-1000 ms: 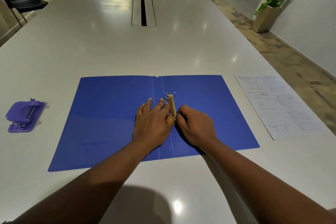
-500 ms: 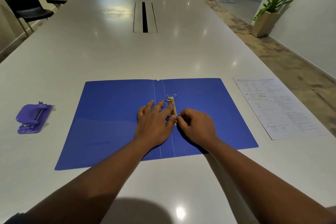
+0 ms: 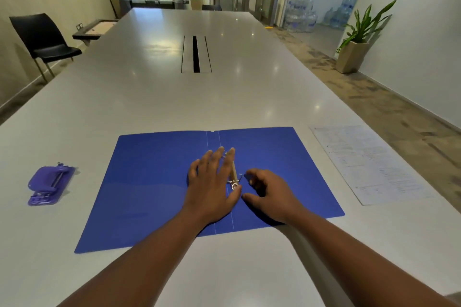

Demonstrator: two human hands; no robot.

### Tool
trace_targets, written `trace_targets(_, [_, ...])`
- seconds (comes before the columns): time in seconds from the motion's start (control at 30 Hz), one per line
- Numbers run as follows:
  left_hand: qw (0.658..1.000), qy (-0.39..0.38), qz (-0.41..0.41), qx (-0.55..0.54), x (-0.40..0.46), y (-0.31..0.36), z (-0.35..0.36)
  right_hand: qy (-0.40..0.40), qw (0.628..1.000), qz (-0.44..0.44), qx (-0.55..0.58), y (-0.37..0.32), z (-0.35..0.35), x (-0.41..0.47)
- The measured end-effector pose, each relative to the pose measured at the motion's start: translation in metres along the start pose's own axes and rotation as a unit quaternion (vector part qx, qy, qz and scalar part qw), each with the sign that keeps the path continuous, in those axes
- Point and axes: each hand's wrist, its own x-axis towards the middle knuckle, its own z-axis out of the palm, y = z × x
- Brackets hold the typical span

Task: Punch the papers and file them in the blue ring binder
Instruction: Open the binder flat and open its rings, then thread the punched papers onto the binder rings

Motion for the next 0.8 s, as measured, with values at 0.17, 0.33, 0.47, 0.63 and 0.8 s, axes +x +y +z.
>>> trace_targets(0.17, [0.973, 0.082, 0.192, 0.096, 0.001, 0.01, 0.001, -0.02, 0.999, -0.015, -0.021, 0.012, -0.014, -0.006])
trace_targets(0.33, [0.927, 0.009, 0.347, 0.14, 0.015, 0.012, -0.001, -0.051, 0.995, 0.006, -0.084, 0.029, -0.044, -0.008])
trace_targets(0.47, [0.927, -0.111, 0.33, 0.14, 0.03, 0.032, -0.018, -0.055, 0.992, 0.048, -0.103, 0.05, -0.075, -0.012])
trace_targets(0.63, [0.93, -0.212, 0.266, 0.141, 0.057, 0.074, -0.04, -0.034, 0.991, 0.096, -0.089, 0.078, -0.114, -0.016])
trace_targets(0.8, [0.918, -0.275, 0.217, 0.184, 0.073, 0.111, -0.033, 0.025, 0.986, 0.152, -0.058, 0.106, -0.149, -0.02])
